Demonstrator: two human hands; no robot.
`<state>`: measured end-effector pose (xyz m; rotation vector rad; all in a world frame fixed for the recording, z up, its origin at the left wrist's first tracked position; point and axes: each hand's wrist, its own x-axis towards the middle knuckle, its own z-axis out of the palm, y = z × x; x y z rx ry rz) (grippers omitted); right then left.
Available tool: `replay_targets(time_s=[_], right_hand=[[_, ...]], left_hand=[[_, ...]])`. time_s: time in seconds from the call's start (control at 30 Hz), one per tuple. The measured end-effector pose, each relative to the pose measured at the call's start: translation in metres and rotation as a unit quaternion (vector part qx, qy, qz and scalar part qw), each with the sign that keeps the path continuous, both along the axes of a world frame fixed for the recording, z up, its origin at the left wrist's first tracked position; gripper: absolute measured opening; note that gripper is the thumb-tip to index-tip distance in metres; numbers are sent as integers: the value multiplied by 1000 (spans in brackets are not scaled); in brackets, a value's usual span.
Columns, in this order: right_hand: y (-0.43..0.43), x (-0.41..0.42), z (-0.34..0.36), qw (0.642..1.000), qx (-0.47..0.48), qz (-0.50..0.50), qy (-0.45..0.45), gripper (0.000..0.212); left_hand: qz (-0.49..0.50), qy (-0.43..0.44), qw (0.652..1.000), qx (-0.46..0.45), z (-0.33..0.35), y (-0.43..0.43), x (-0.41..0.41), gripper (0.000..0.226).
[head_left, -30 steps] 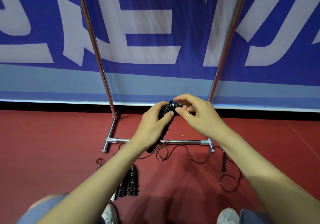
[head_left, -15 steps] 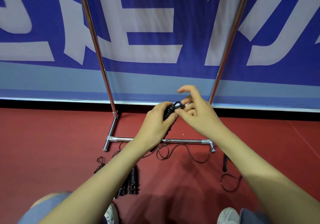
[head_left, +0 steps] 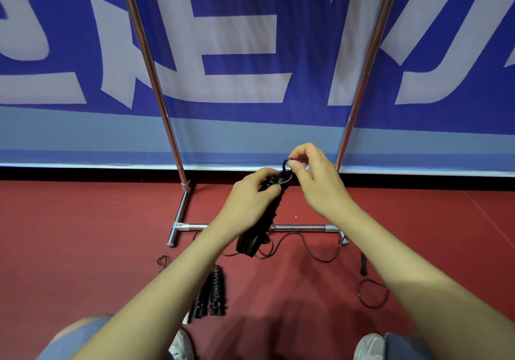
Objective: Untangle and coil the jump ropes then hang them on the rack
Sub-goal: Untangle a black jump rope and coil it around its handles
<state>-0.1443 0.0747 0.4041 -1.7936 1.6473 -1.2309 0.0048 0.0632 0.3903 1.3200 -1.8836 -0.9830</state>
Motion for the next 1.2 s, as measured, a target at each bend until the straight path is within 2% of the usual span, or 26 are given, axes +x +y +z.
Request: replay_targets(time_s=[0.07,0.13,0.23,0.33,0.5,0.67,0.73,0.83,0.9,0.97,1.1,1.2], right_hand=[[-2,0,-2,999,25,-10,-31,3],[-5,1,-3,997,49,-12,-62,6],[-8,-1,1,990,75,-2,-119,16],[-9,-3,7,980,80,23,-180,17],[0,3,8,968,-2,15,-252,19],[4,3,10,934,15,-2,-357,14],[3,-2,11,938,36,5,-345,14],[3,-6,10,964,66,48,-252,16],[2,-5,11,969,74,57,-229,15],[3,-3,10,972,69,48,-219,16],[5,0,3,984,46,-1,-172,19],[5,0,2,981,32,-35,-186,21]], left_hand=[[-5,63,995,78,1,-1,-1,18],[-9,91,988,127,-1,-3,-1,15],[-24,77,990,119,-7,-2,-2,9],[2,58,995,77,-14,-5,-3,20],[6,166,977,137,-8,-11,-1,33],[-37,159,976,143,-6,-10,-1,12],[-61,112,983,131,-6,-9,0,11],[-67,45,994,71,-13,0,-3,24],[-45,33,998,-17,-15,8,-6,30],[-26,52,997,-56,-18,10,-8,20],[-53,97,993,35,-27,2,-11,12],[-69,111,989,73,-34,-3,-14,11]])
